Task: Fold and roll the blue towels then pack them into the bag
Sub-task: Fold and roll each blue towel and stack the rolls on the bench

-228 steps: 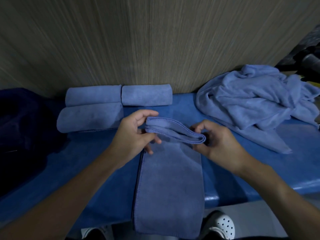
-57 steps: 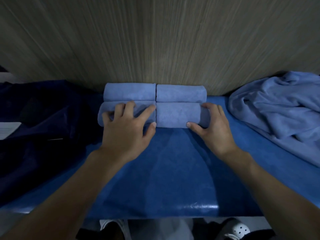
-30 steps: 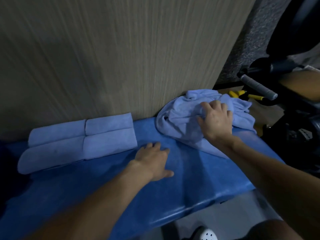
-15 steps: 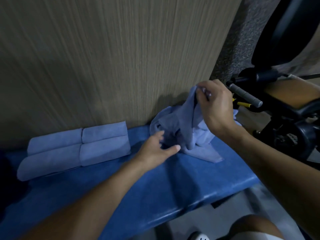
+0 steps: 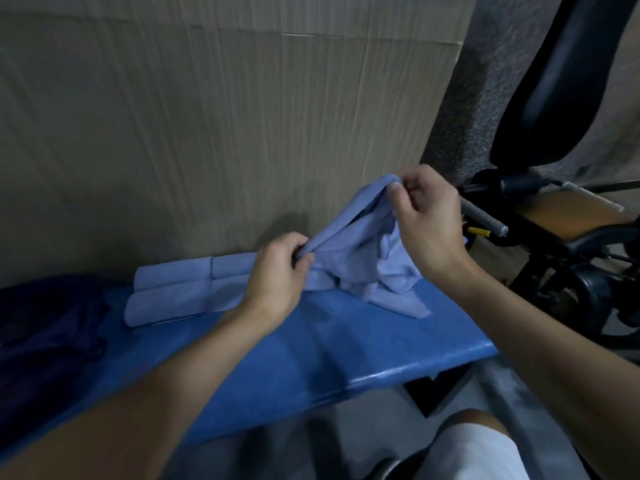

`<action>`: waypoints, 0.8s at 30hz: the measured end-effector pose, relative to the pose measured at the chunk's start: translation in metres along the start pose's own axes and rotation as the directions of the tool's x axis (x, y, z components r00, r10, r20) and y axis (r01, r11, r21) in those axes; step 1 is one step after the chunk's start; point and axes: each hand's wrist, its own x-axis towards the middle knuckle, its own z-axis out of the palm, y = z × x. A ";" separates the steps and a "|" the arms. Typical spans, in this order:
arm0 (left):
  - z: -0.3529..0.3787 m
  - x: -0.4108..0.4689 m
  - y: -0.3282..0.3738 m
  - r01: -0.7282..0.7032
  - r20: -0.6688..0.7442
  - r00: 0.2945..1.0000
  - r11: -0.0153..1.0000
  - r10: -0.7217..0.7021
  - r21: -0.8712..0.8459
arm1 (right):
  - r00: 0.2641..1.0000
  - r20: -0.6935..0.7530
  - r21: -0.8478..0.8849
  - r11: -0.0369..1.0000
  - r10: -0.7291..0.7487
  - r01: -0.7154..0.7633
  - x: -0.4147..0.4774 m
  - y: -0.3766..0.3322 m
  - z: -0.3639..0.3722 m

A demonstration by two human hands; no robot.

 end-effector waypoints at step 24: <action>-0.113 -0.161 -0.143 0.262 0.300 0.845 0.833 -0.442 0.488 | 0.508 0.798 -0.374 0.927 0.325 -0.007 -0.167 0.063 0.096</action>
